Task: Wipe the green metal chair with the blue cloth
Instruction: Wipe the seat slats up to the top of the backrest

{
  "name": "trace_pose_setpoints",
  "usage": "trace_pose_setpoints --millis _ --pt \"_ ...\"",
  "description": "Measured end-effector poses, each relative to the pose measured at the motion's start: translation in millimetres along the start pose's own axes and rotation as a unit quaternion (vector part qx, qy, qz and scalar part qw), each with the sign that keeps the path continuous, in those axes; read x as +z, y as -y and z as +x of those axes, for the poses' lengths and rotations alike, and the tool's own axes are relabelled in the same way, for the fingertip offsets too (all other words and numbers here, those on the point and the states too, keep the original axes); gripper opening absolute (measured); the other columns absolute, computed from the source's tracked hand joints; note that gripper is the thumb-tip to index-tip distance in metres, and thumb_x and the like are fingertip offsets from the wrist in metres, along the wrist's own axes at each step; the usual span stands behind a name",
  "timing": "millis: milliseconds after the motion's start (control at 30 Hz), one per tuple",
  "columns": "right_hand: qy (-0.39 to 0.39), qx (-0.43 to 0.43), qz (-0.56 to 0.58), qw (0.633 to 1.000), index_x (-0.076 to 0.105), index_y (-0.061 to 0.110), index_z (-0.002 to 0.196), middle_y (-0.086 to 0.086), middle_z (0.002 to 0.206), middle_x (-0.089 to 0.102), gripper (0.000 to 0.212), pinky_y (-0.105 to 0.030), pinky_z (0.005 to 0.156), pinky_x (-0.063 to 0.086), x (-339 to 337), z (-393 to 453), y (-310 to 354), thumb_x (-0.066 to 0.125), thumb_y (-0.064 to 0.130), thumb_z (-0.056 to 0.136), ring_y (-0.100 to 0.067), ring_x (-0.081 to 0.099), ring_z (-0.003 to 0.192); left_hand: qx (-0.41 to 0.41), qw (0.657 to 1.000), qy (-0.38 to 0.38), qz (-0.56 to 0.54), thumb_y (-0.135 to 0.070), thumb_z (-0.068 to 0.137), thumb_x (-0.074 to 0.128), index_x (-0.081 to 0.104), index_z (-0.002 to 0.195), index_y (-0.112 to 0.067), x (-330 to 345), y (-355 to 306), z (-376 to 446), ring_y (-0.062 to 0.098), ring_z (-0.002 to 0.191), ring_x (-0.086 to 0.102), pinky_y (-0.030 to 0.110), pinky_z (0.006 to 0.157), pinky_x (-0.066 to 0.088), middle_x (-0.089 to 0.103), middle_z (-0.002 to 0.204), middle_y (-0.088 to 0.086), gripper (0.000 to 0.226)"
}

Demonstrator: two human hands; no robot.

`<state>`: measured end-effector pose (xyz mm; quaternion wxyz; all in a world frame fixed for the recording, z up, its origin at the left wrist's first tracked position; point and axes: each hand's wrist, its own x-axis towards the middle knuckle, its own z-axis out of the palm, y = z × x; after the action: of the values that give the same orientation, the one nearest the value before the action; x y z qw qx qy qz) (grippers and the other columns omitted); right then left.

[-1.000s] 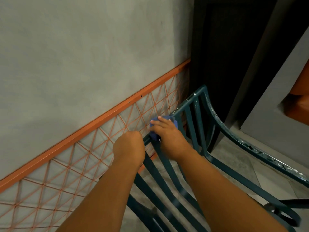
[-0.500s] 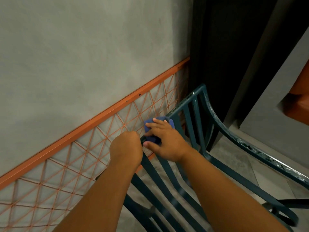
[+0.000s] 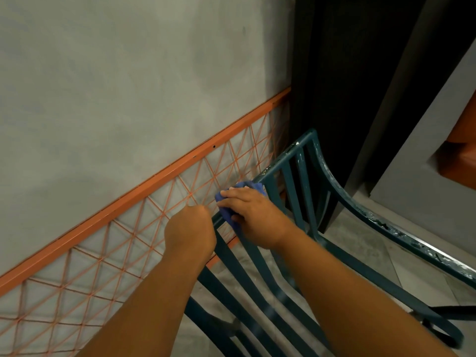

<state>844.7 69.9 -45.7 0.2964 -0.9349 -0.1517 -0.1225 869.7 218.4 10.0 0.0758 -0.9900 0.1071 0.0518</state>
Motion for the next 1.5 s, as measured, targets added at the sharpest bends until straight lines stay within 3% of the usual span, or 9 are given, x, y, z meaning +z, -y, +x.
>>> trace_pose_setpoints --millis 167,433,567,733,867,1067,1233,1333,1500 --pt "-0.057 0.104 -0.042 0.992 0.055 0.017 0.131 0.000 0.146 0.042 0.040 -0.035 0.118 0.012 -19.6 10.0 -30.7 0.053 0.008 0.092 -0.019 0.029 0.140 -0.005 1.000 0.008 -0.030 -0.017 0.088 0.064 0.067 0.099 -0.014 4.4 2.8 0.6 0.015 0.072 0.057 0.024 0.063 0.046 0.063 0.085 0.002 0.012" --pt "-0.029 0.047 0.013 0.998 0.061 0.017 0.127 -0.004 0.144 0.049 0.047 -0.039 0.118 0.020 -15.5 3.3 -32.9 0.056 -0.006 0.087 -0.021 0.034 0.139 -0.006 1.000 0.013 -0.010 -0.020 0.089 0.062 0.064 0.101 -0.017 3.7 0.1 3.8 0.014 0.070 0.054 0.024 0.065 0.047 0.061 0.086 0.001 0.013" --pt "-0.047 0.149 -0.043 0.987 0.054 0.016 0.132 0.000 0.147 0.043 0.046 -0.026 0.116 0.012 -41.0 19.3 -46.0 0.049 -0.003 0.091 -0.016 0.030 0.139 0.001 1.000 0.002 -0.011 -0.019 0.087 0.064 0.066 0.099 -0.017 6.1 1.1 3.9 0.012 0.067 0.054 0.023 0.059 0.044 0.060 0.082 -0.001 0.012" --pt "-0.045 0.120 -0.079 0.989 0.063 0.019 0.116 0.002 0.131 0.057 0.045 -0.031 0.112 0.018 -24.6 28.1 -28.8 0.058 -0.007 0.080 -0.017 0.043 0.129 0.006 0.999 0.027 0.031 -0.015 0.085 0.064 0.065 0.095 -0.014 -2.0 -1.9 7.3 0.010 0.056 0.049 0.023 0.053 0.041 0.054 0.071 -0.001 0.009" --pt "-0.056 0.110 0.081 0.989 0.062 0.012 0.116 -0.007 0.122 0.060 0.036 -0.042 0.106 0.037 -25.3 14.5 -35.4 0.056 -0.006 0.085 -0.022 0.049 0.117 0.029 0.999 0.040 0.005 -0.020 0.085 0.063 0.061 0.094 -0.015 -12.7 -11.9 16.1 0.012 0.058 0.047 0.025 0.051 0.036 0.051 0.072 -0.001 0.010" --pt "-0.069 0.099 -0.051 0.991 0.049 0.025 0.138 -0.004 0.156 0.030 0.046 -0.041 0.117 0.010 -11.6 4.2 -43.0 0.056 0.031 0.092 -0.025 0.019 0.145 0.148 0.970 -0.104 -0.161 -0.038 0.088 0.059 0.056 0.120 -0.029 -1.6 -40.6 34.4 0.019 0.096 0.057 0.027 0.067 0.040 0.061 0.106 -0.004 0.033" --pt "-0.091 0.134 -0.028 0.986 0.053 0.025 0.135 -0.007 0.150 0.039 0.046 -0.045 0.116 0.023 -28.4 5.3 -68.2 0.058 0.012 0.091 -0.029 0.027 0.142 0.187 0.951 -0.200 -0.145 -0.041 0.081 0.066 0.066 0.077 -0.020 13.7 -43.0 53.2 0.022 0.076 0.056 0.030 0.061 0.038 0.062 0.069 -0.003 0.022" --pt "-0.122 0.178 -0.047 0.975 0.056 0.017 0.132 -0.011 0.146 0.043 0.047 -0.051 0.114 0.027 -28.1 15.3 -65.1 0.060 0.006 0.087 -0.031 0.030 0.140 0.181 0.950 -0.236 -0.098 -0.044 0.077 0.065 0.067 0.064 -0.021 18.6 -44.2 55.7 0.019 0.068 0.054 0.034 0.071 0.032 0.058 0.057 -0.008 0.027" --pt "-0.086 0.093 -0.027 0.992 0.062 0.013 0.127 -0.010 0.138 0.054 0.044 -0.029 0.113 0.017 -36.5 6.6 -69.8 0.057 -0.002 0.086 -0.027 0.040 0.135 0.177 0.937 -0.270 -0.132 -0.045 0.074 0.061 0.066 0.060 -0.022 27.8 -44.6 55.4 0.016 0.074 0.053 0.039 0.087 0.028 0.055 0.056 -0.011 0.028"
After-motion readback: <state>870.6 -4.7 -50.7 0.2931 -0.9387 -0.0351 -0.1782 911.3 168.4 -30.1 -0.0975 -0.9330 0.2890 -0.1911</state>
